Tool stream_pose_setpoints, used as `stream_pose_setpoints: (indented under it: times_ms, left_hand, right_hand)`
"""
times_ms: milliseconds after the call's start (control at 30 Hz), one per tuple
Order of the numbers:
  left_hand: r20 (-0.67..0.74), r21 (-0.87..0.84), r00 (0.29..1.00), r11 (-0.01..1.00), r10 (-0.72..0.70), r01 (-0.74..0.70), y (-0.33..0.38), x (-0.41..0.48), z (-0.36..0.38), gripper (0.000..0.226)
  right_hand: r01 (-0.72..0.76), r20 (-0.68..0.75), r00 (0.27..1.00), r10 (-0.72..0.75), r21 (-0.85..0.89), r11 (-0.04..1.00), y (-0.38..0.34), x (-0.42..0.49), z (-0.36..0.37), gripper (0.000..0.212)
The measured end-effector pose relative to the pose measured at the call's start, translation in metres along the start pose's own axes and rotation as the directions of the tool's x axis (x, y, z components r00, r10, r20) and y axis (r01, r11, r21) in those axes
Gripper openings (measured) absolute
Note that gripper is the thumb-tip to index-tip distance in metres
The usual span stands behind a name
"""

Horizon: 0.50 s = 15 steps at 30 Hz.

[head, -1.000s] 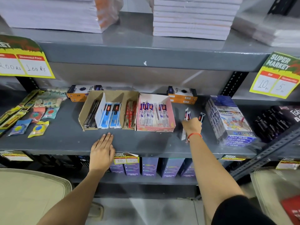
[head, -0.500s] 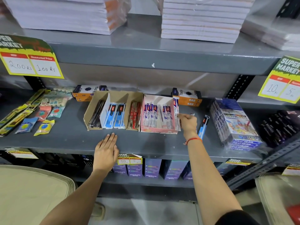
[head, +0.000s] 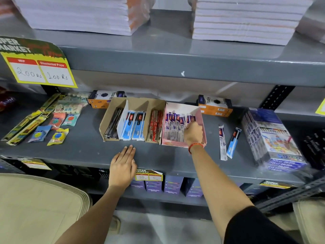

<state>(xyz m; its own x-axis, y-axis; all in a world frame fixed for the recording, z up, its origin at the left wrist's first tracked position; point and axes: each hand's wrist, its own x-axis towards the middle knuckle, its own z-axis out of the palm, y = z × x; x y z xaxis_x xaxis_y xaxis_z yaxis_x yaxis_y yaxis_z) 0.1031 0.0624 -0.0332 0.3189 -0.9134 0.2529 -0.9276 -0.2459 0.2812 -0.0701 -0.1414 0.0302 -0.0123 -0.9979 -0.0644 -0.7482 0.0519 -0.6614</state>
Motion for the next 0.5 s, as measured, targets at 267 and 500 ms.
stream_pose_setpoints:
  times_ms: [267, 500]
  left_hand:
    - [-0.013, 0.000, 1.000, 1.000, -0.001, 0.001, -0.0029, 0.0009, 0.0046, 0.049]
    - [-0.010, 0.000, 1.000, 1.000, -0.006, 0.006, -0.0036, 0.0008, 0.0055, 0.050]
  right_hand:
    - [0.091, 0.042, 0.995, -0.089, -0.053, 0.994, -0.0101, 0.0009, 0.0069, 0.021]
    - [0.024, 0.022, 1.000, -0.022, -0.080, 0.997, -0.0065, 0.0098, -0.0022, 0.021]
